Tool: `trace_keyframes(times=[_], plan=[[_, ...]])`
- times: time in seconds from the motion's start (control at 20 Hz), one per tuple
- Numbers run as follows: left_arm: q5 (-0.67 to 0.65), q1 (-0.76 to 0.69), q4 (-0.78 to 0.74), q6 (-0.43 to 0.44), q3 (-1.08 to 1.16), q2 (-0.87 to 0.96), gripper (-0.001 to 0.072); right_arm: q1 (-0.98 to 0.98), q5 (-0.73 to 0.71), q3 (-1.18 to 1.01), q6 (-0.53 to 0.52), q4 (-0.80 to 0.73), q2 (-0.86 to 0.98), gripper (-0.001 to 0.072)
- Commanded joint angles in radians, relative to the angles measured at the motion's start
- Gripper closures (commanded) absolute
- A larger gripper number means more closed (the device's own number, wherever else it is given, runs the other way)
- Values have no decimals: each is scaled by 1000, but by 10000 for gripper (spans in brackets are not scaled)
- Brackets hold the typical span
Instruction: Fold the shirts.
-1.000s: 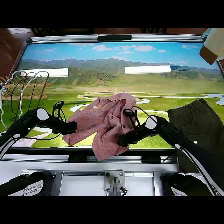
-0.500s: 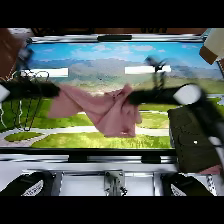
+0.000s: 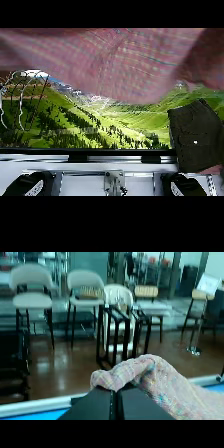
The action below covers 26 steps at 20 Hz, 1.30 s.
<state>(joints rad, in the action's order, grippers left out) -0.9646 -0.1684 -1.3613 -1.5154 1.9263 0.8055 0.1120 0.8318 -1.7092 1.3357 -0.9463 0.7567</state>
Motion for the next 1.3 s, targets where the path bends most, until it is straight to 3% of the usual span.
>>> trace_keyframes(times=[0.0,0.3,0.4,0.55,0.75,0.9,1.0,1.05,1.1,1.15,1.2,1.25], plan=[[-118,0,-55,-8,53,-29,679,-8,59,-44,64,-56,-48,659],[-457,0,-87,-4,12,95,678,-8,343,-44,124,-248,92,658],[-486,0,-87,23,-87,150,678,-8,431,-44,124,-290,212,658],[-408,0,-88,68,-282,253,678,-8,468,-19,140,-273,433,658],[-120,0,-87,63,-395,482,677,-8,373,3,264,-155,756,657],[47,0,-87,-28,-395,650,677,-8,285,3,280,-8,927,657],[67,0,-86,-103,-395,733,673,-8,242,3,280,40,1004,656],[59,0,-85,-136,-395,765,592,-8,218,3,280,55,1033,626],[47,0,-80,-151,-395,786,423,-8,195,3,279,64,1049,505],[34,0,-79,-155,-395,797,240,-11,167,3,266,68,1053,195],[12,2,-81,-154,-395,798,87,-20,153,-4,225,70,1049,123],[-21,9,-84,-149,-394,791,13,-37,161,-26,179,68,1041,123]])
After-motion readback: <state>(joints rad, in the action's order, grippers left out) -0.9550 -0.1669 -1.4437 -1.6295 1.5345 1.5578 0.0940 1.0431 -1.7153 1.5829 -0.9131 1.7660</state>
